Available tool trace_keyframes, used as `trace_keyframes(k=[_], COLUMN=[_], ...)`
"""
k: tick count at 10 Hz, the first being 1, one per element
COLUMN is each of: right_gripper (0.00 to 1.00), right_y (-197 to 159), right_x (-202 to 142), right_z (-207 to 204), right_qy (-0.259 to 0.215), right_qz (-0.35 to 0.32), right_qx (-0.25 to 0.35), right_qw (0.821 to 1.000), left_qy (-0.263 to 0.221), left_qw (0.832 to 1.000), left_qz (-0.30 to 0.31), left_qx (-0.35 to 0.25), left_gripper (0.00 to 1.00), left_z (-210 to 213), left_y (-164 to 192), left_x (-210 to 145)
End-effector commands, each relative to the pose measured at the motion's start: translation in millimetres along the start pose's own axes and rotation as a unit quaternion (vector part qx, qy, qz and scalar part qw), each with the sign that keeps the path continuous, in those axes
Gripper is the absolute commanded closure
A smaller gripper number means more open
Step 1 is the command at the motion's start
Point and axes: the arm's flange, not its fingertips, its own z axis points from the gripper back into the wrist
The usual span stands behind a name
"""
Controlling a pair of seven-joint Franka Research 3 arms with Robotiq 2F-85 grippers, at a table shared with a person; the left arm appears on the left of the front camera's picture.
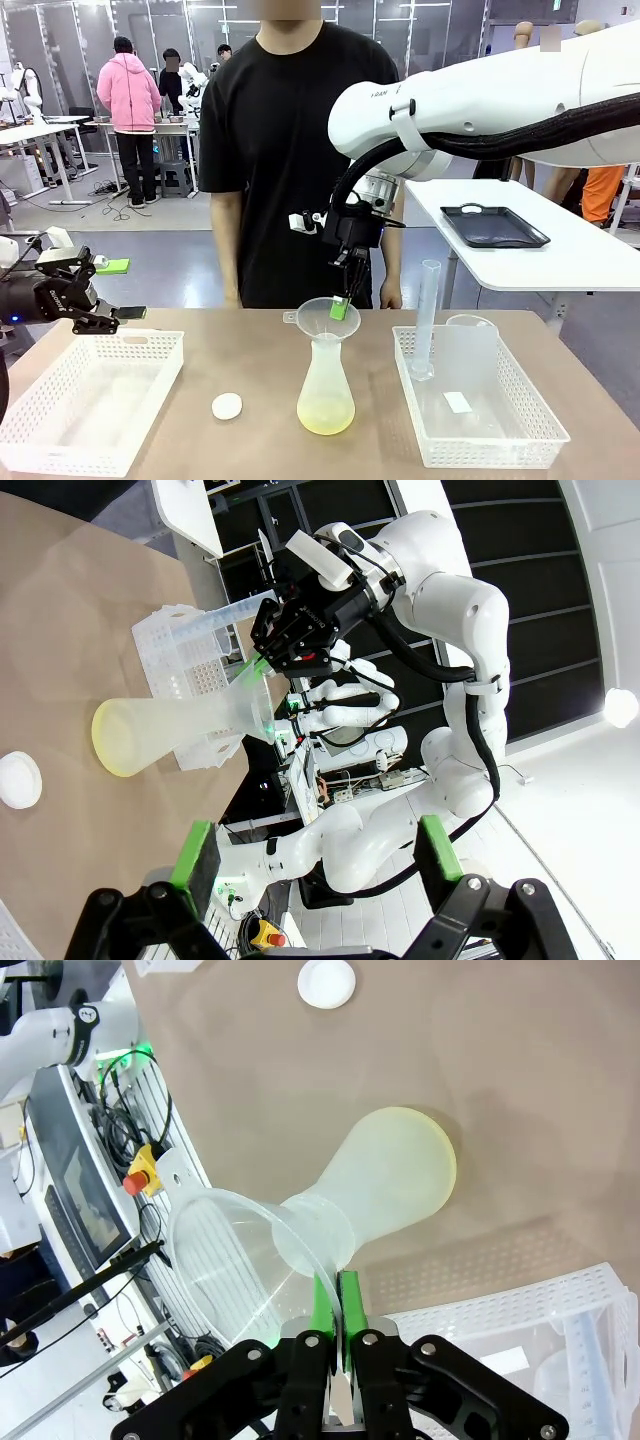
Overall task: Prepare the solutions needed for the experiment.
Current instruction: Once the solution is in the Big flask , pick up the Plastic Funnel and place it back into the right Organizing basket.
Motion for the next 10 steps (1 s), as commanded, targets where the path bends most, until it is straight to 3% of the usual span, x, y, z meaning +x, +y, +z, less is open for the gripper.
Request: trace_keyframes(k=[1, 10], right_gripper=[1.00, 1.00], right_y=[12, 54], right_x=[-3, -14], right_z=[11, 53], right_qy=[-0.003, -0.030], right_qz=[-0.003, 0.024], right_qx=[0.003, -0.038], right_qw=[1.000, 0.999], left_qy=[0.004, 0.004], left_qw=[1.000, 1.000], left_qz=[0.001, 0.001], left_qx=[-0.005, -0.005], left_gripper=[0.00, 0.00], left_z=[0, 0], left_y=[-2, -2], left_x=[0, 0])
